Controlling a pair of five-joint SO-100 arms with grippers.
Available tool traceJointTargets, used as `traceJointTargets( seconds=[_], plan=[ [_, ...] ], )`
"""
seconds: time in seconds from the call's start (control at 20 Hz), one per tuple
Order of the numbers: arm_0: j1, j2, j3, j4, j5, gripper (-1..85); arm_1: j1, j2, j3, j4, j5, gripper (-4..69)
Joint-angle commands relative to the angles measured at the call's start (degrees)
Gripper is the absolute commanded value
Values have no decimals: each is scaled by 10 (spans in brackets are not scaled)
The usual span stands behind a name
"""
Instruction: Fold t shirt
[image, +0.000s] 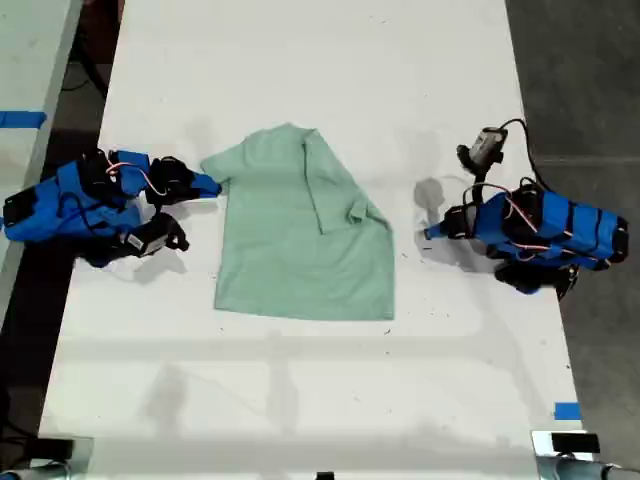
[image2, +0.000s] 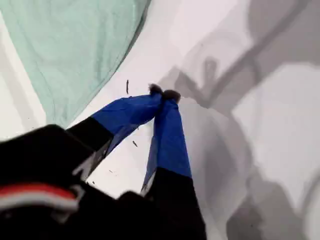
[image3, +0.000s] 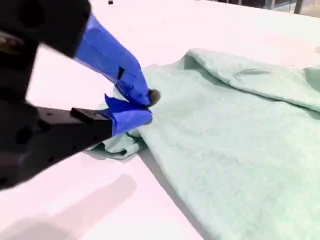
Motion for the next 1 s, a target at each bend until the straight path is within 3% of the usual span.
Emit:
traceJointTargets(
  seconds=[0.0, 0.1, 0.4, 0.55, 0.95],
  plan=[
    [-98, -561, -441, 146, 69, 66, -4, 8, 26, 0, 8, -3],
    [-160, -707, -562, 212, 138, 155, -10, 8, 26, 0, 12, -3],
    [-255, -833, -618, 163, 279, 187, -11, 8, 26, -1, 12, -3],
    [-253, -942, -635, 138, 299, 200, -12, 8, 26, -1, 13, -3],
    [-216, -1066, -618, 71, 268, 182, -15, 8, 26, -1, 14, -3]
  ],
)
